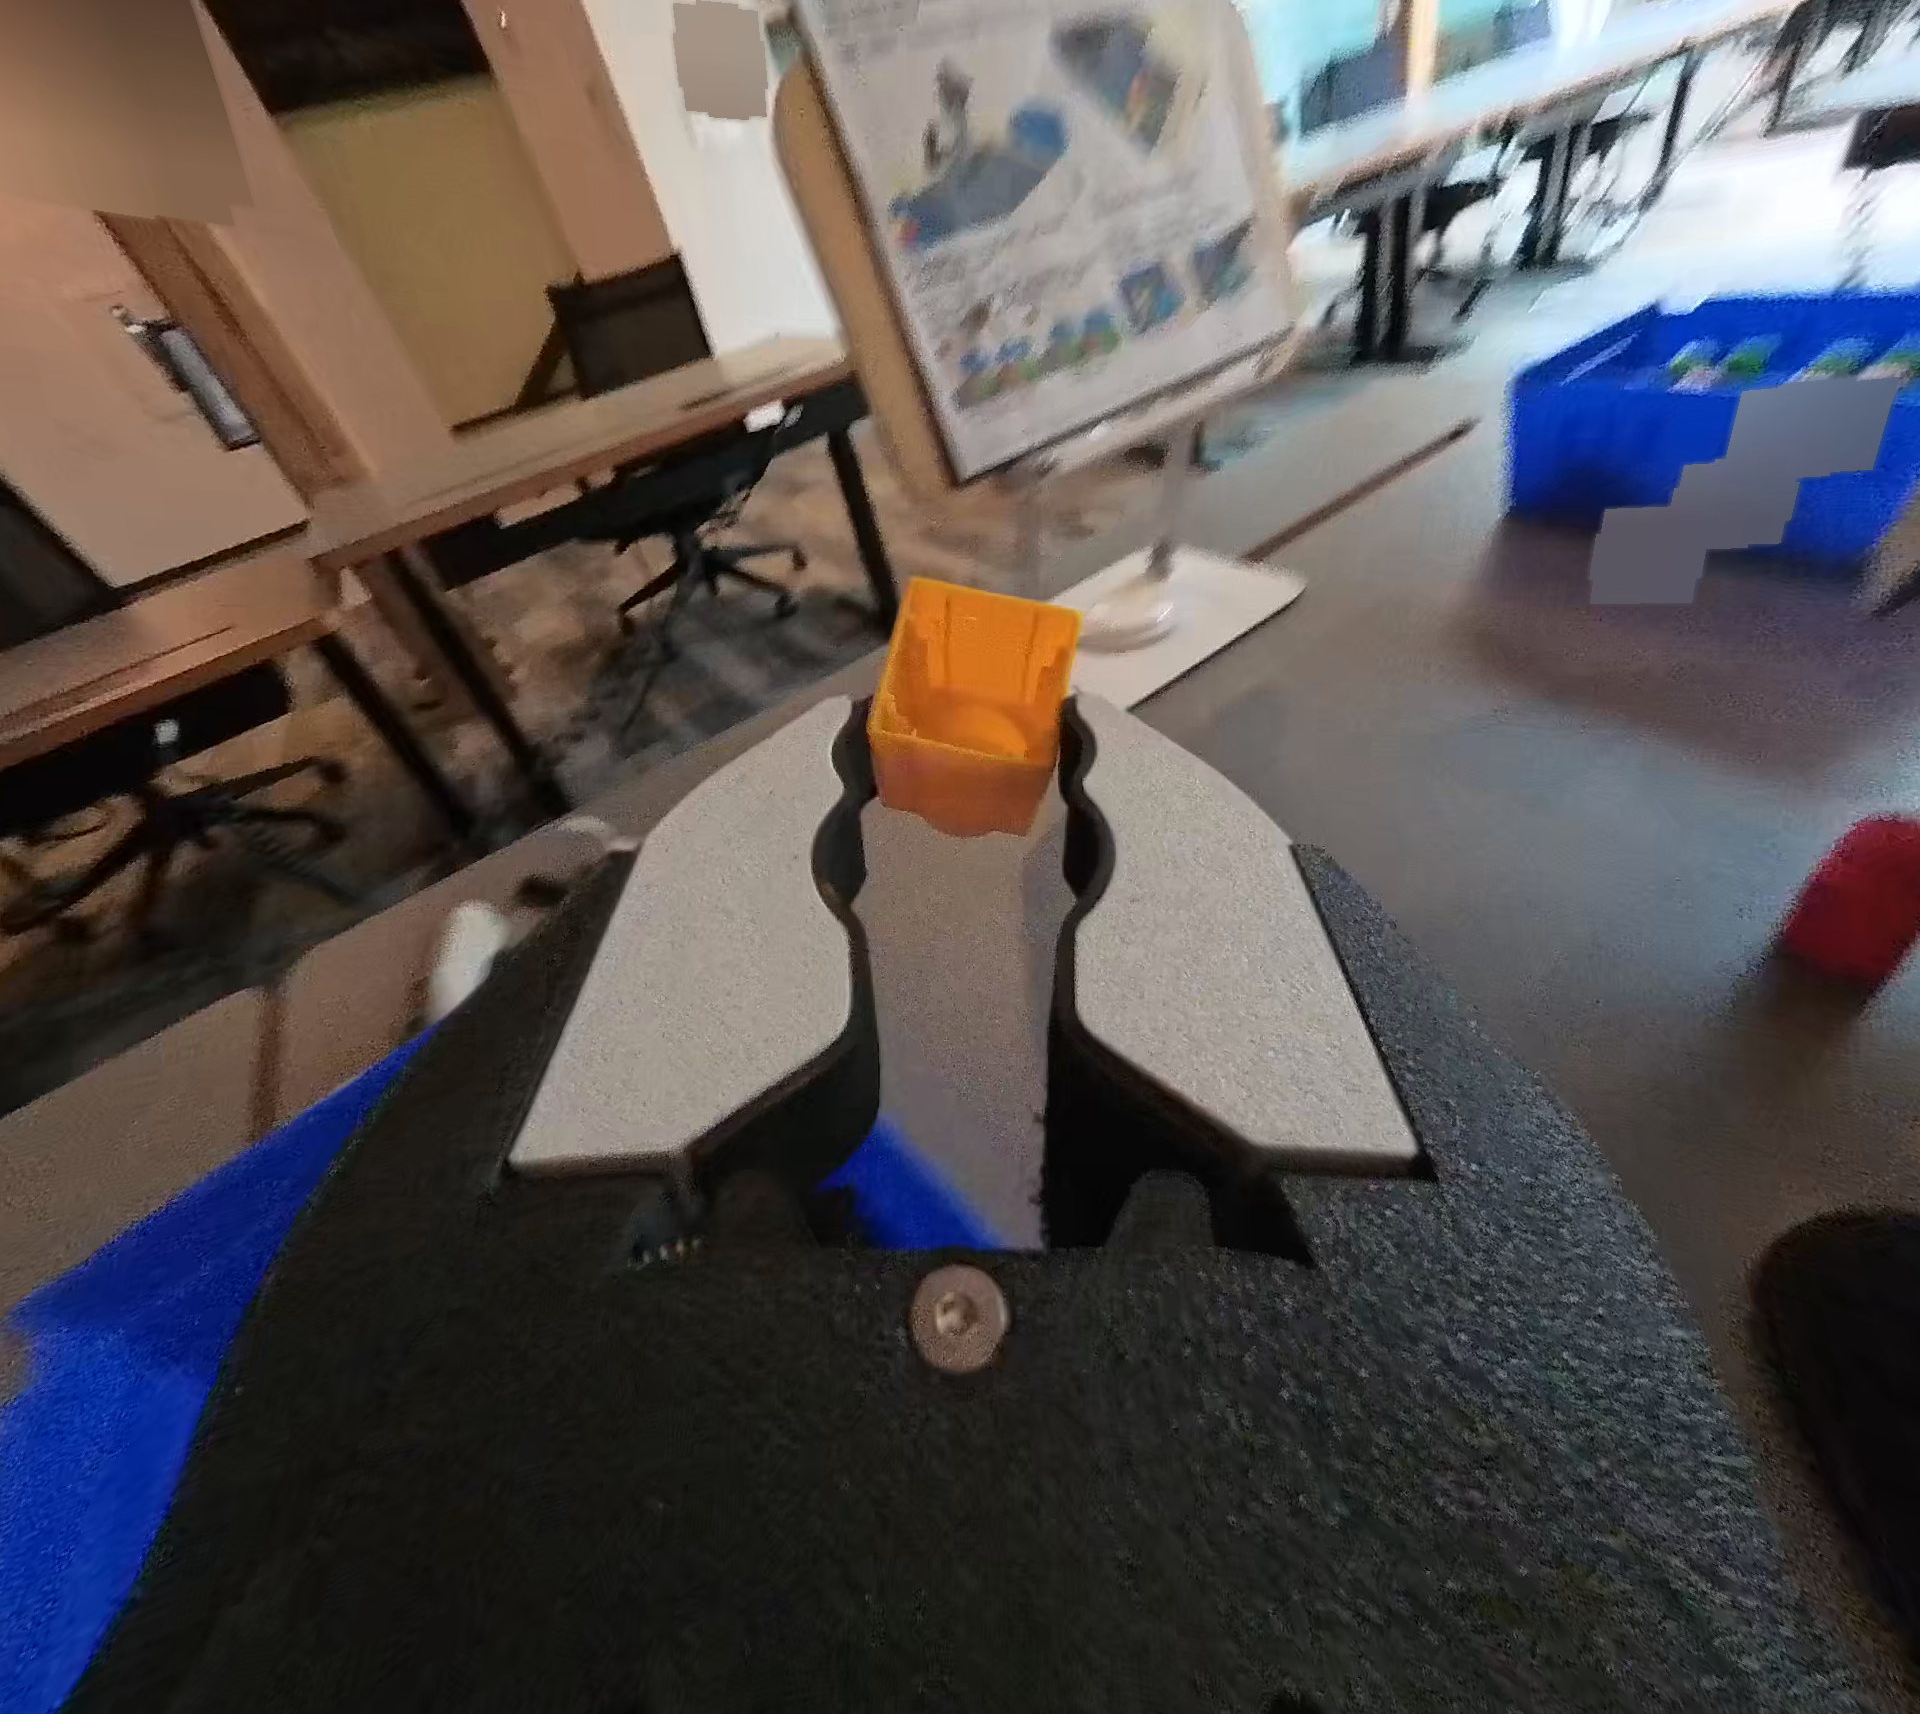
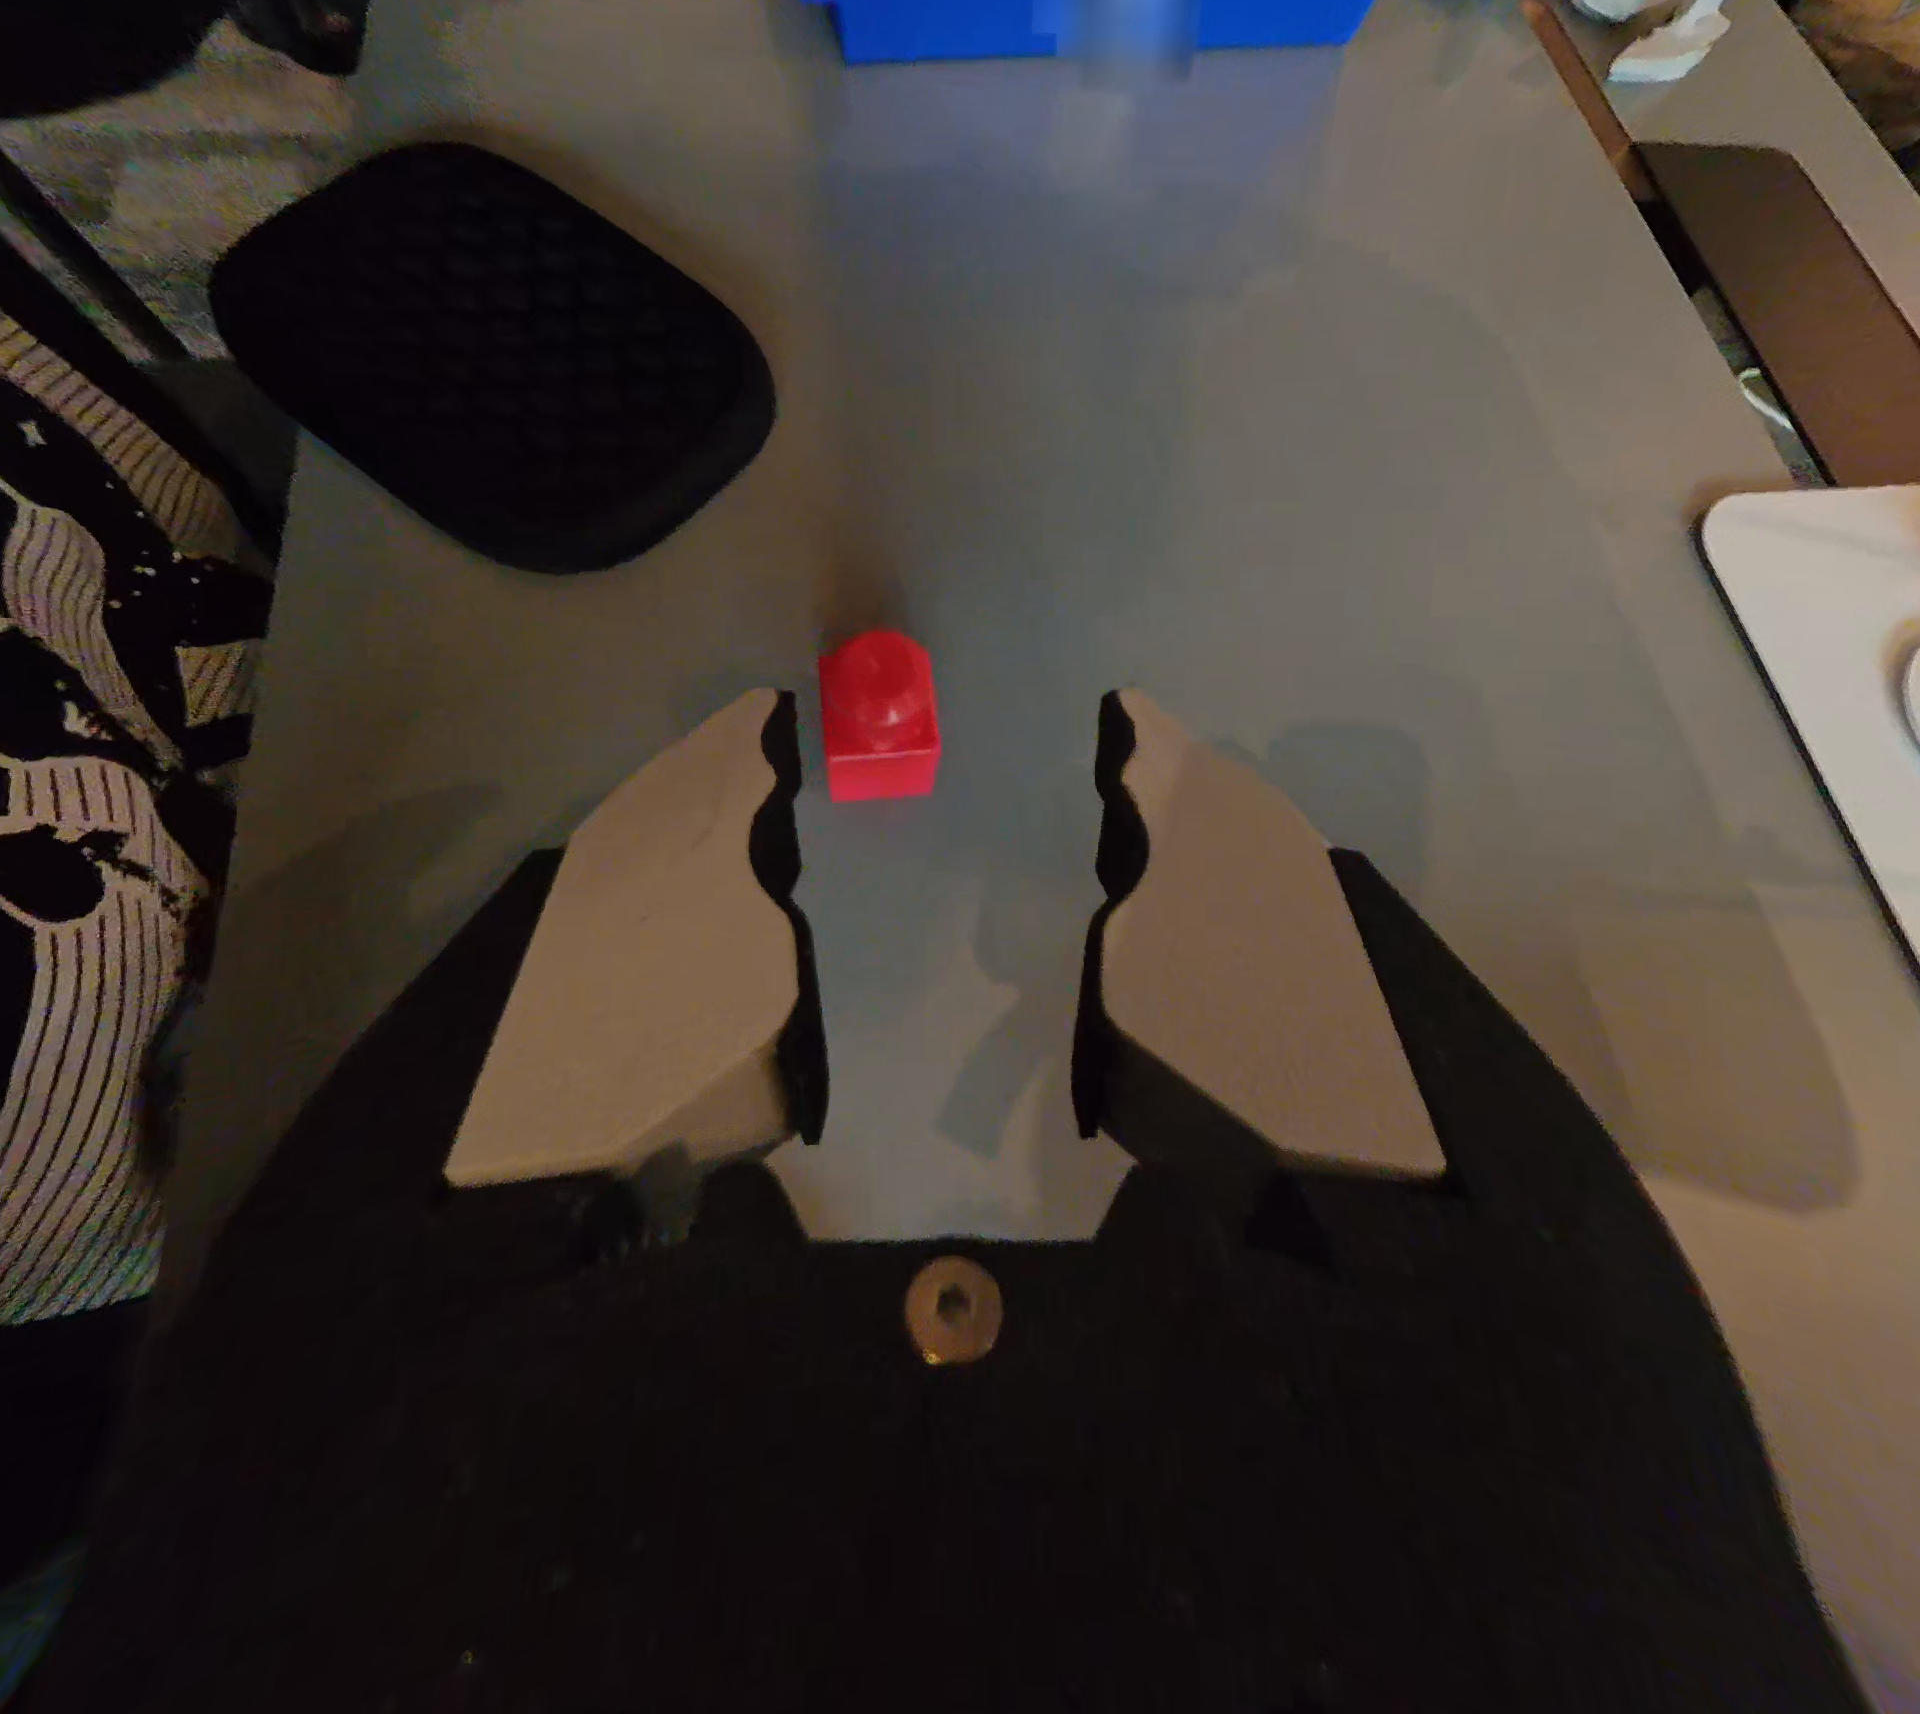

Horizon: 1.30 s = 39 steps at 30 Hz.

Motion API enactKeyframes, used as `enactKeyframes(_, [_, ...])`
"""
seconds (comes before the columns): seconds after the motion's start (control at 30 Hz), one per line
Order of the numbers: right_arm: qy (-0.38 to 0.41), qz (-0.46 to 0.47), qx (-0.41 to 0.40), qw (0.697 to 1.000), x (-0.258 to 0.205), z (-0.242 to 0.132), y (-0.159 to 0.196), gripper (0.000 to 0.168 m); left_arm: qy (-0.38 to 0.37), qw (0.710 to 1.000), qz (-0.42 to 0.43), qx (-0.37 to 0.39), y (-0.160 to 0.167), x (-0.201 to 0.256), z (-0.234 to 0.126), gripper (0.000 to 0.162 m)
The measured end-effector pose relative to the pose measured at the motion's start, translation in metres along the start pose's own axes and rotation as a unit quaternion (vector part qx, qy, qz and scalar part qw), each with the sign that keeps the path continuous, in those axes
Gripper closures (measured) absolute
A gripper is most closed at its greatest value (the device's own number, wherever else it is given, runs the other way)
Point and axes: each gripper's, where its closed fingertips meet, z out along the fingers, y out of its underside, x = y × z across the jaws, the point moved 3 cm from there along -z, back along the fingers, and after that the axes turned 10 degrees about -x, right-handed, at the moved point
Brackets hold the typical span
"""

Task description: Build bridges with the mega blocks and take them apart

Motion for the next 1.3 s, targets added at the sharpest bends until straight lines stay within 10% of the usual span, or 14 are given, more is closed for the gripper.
enactKeyframes(0.53, [-0.026, -0.004, 0.221, 0.975, -0.025, -0.016, -0.082, 0.111, 0.311, 0.917, -0.170, 0.182, -0.051, 0.220, 0.013, 0.127])
enactKeyframes(0.9, [-0.056, 0.002, 0.336, 0.940, -0.038, -0.026, -0.099, 0.127, 0.378, 0.876, -0.217, 0.207, -0.053, 0.264, 0.021, 0.127])
enactKeyframes(1.1, [-0.059, -0.047, 0.289, 0.954, -0.042, -0.027, -0.091, 0.136, 0.393, 0.884, -0.180, 0.178, -0.044, 0.272, 0.022, 0.126])
enactKeyframes(1.3, [-0.016, -0.139, 0.066, 0.988, -0.041, -0.014, -0.060, 0.136, 0.354, 0.935, -0.007, 0.005, -0.004, 0.278, 0.027, 0.107])
